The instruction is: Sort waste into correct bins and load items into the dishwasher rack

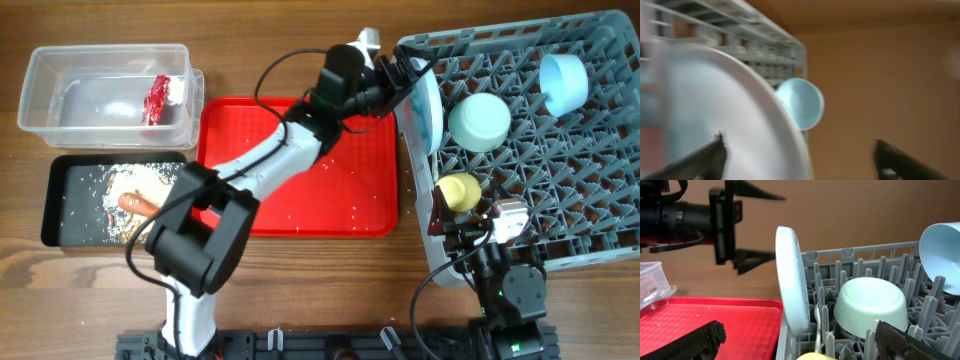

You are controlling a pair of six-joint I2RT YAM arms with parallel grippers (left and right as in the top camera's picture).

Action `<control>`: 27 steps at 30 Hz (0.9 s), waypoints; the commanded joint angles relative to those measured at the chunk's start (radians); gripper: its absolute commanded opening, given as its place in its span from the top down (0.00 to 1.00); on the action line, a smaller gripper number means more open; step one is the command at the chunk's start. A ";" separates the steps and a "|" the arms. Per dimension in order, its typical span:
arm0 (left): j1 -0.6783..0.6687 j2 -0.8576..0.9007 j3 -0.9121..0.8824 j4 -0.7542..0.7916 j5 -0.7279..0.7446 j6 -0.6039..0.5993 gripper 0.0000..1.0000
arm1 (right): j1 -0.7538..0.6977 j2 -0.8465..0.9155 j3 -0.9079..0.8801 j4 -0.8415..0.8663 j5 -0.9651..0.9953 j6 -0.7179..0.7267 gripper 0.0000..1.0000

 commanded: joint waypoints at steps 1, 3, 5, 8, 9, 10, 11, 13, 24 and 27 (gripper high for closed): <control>0.122 -0.181 0.006 -0.214 0.024 0.238 0.00 | -0.006 -0.006 -0.001 0.005 0.002 0.016 0.00; 0.205 -0.319 0.006 -0.486 0.023 0.396 0.00 | -0.006 -0.006 -0.001 0.005 0.002 0.017 0.00; 0.299 -0.462 0.006 -0.777 -0.005 0.597 0.01 | -0.006 -0.006 -0.001 0.005 0.002 0.017 0.00; 0.401 -0.633 0.006 -1.115 -0.190 0.840 0.00 | -0.006 -0.006 -0.001 0.005 0.002 0.017 0.00; 0.425 -0.698 0.006 -1.220 -0.267 0.860 0.00 | -0.006 -0.006 -0.001 0.005 0.002 0.017 0.00; 0.435 -0.740 0.006 -1.277 -0.299 0.860 0.00 | -0.006 -0.006 -0.001 0.005 0.002 0.017 0.00; 0.438 -0.796 0.006 -1.346 -0.314 0.860 0.00 | -0.006 -0.006 -0.001 0.005 0.002 0.017 0.00; 0.438 -0.881 0.006 -1.417 -0.314 0.845 0.00 | -0.006 -0.006 -0.001 0.005 0.002 0.017 0.00; 0.454 -1.176 -0.069 -1.580 -0.555 0.959 0.00 | -0.006 -0.006 -0.001 0.005 0.002 0.017 0.00; 0.511 -1.352 -0.243 -1.399 -0.521 1.091 0.00 | -0.006 -0.006 -0.001 0.005 0.001 0.017 0.00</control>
